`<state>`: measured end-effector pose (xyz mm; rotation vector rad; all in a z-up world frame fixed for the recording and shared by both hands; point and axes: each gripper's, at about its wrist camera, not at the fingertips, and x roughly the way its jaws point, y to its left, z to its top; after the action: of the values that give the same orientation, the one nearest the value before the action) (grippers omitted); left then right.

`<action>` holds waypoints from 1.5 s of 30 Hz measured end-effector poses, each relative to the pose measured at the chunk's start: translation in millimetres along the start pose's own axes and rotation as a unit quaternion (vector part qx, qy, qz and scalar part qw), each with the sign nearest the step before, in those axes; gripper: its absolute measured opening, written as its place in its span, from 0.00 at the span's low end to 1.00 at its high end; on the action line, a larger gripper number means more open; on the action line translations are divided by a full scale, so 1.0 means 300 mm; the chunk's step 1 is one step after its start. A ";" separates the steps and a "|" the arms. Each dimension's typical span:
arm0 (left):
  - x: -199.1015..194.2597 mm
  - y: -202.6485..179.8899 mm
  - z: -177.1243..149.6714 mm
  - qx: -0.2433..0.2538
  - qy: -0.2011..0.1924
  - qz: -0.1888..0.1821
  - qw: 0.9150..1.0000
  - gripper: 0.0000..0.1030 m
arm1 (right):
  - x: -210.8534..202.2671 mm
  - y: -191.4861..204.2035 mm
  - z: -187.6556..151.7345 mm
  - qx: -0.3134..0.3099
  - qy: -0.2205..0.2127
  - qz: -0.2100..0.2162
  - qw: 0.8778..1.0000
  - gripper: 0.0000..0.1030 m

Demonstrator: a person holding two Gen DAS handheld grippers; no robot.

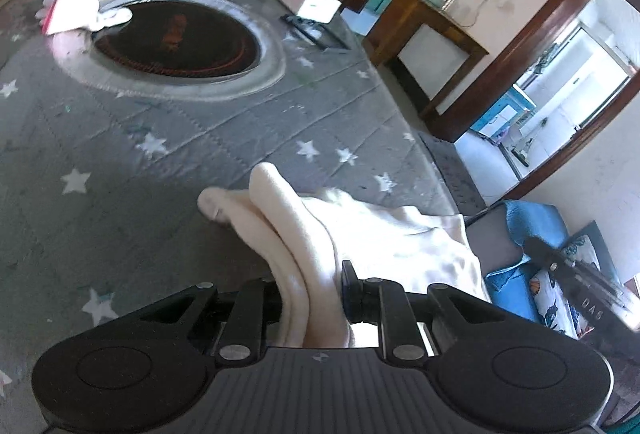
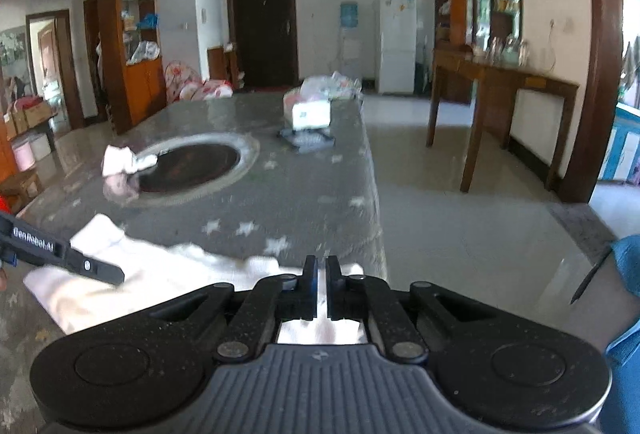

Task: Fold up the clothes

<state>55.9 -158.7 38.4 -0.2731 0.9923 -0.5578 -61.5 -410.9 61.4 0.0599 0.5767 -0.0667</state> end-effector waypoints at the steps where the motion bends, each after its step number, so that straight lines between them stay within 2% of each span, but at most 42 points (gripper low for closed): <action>1: 0.003 0.003 -0.001 0.001 0.001 0.002 1.000 0.21 | 0.016 0.002 -0.012 0.002 0.007 0.002 1.000 0.07; 3: 0.011 0.006 -0.003 0.005 0.002 0.009 1.000 0.21 | 0.039 0.005 -0.029 0.003 0.019 0.007 1.000 0.09; 5: 0.020 0.001 -0.007 0.013 0.005 0.021 1.000 0.23 | 0.067 0.015 -0.051 0.009 0.029 0.009 0.999 0.21; 6: 0.024 -0.001 -0.009 0.018 0.007 0.027 0.999 0.24 | 0.072 0.016 -0.056 0.009 0.031 0.010 0.999 0.22; 8: 0.031 -0.005 -0.013 0.030 0.007 0.041 0.999 0.36 | 0.086 0.029 -0.064 0.009 0.036 0.015 0.999 0.27; 10: 0.032 -0.005 -0.017 0.040 0.002 0.053 0.998 0.43 | 0.091 0.038 -0.075 0.007 0.038 0.018 0.999 0.35; 12: 0.033 0.002 -0.018 0.044 0.000 0.063 0.997 0.49 | 0.094 0.047 -0.083 0.003 0.039 0.023 0.999 0.36; 14: 0.028 0.009 -0.019 0.049 -0.005 0.077 0.996 0.60 | 0.096 0.058 -0.091 0.000 0.039 0.026 0.999 0.46; 19: -0.002 0.024 -0.025 0.072 -0.026 0.117 0.990 0.72 | 0.106 0.081 -0.113 -0.009 0.045 0.028 0.999 0.58; 27: -0.015 0.050 -0.025 0.076 -0.032 0.143 0.986 0.79 | 0.139 0.100 -0.144 -0.022 0.061 0.020 0.998 0.71; 31: -0.026 0.035 -0.032 0.088 -0.037 0.147 0.985 0.79 | 0.127 0.107 -0.133 -0.030 0.053 0.016 0.998 0.78; 38: -0.036 0.002 -0.050 0.117 -0.047 0.155 0.980 0.83 | 0.156 0.133 -0.072 -0.043 0.046 0.013 0.998 0.83; 45: -0.016 0.002 -0.074 0.134 -0.036 0.153 0.978 0.83 | 0.267 0.163 -0.031 -0.051 0.060 0.004 0.997 0.83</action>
<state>35.2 -154.7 29.7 0.0996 0.8558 -0.3910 4.3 -365.3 11.8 -0.0338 0.6988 -0.0262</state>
